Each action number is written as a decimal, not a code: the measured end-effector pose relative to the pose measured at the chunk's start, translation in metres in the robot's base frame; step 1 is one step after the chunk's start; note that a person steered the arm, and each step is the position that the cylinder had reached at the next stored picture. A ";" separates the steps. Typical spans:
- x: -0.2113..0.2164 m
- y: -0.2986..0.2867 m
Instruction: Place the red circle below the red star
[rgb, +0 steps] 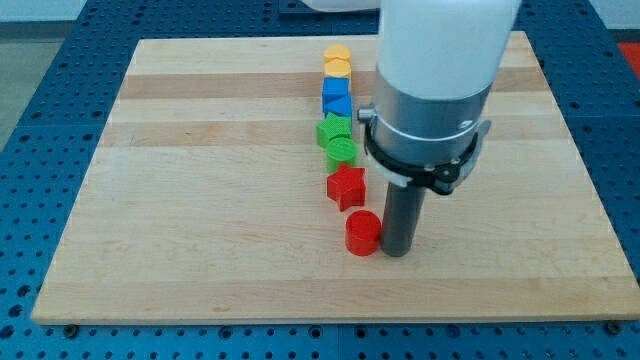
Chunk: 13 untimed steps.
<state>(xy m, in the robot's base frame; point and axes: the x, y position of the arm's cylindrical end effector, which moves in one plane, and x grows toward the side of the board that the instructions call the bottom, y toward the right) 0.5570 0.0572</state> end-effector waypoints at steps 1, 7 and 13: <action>0.002 -0.012; 0.012 -0.041; -0.001 0.030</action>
